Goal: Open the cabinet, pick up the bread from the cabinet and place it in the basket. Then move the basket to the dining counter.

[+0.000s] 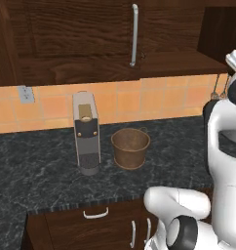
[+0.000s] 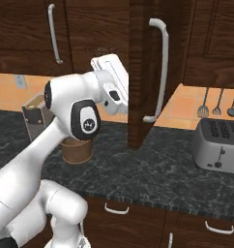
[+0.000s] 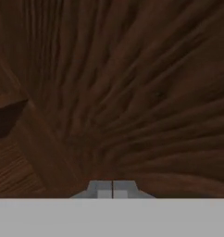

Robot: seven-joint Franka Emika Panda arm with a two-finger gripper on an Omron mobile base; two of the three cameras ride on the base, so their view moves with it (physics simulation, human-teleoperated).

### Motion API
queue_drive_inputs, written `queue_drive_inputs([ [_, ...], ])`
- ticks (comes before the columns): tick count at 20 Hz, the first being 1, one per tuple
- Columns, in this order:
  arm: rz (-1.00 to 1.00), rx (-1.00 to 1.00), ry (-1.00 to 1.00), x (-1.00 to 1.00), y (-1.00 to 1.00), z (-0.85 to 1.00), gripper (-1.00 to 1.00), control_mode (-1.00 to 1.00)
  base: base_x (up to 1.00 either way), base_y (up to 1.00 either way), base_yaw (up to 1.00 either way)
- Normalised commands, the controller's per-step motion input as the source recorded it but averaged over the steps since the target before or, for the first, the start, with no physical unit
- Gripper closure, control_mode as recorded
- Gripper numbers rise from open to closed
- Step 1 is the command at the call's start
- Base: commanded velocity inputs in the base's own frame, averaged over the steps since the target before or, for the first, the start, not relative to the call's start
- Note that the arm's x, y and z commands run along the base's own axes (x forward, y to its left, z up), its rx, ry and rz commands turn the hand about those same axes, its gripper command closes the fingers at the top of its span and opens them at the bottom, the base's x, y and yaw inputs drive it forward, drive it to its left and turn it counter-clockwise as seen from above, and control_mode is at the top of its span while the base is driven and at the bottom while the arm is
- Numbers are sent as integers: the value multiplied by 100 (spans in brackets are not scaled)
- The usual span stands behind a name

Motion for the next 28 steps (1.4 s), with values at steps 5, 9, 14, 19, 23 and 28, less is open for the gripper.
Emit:
queue_drive_inputs([
  [5,-1,25,2,20,-86,6,100,-100,0,0,0],
  [9,2,-4,1,-49,47,-1,100,-100,0,0,0],
  [14,28,-16,-4,-77,79,79,100,-100,0,0,0],
  [19,49,-30,19,-35,99,60,100,-100,0,0,0],
  [23,43,-26,34,-18,100,40,100,-100,0,0,0],
  [28,14,-14,37,10,95,3,100,-100,0,0,0],
])
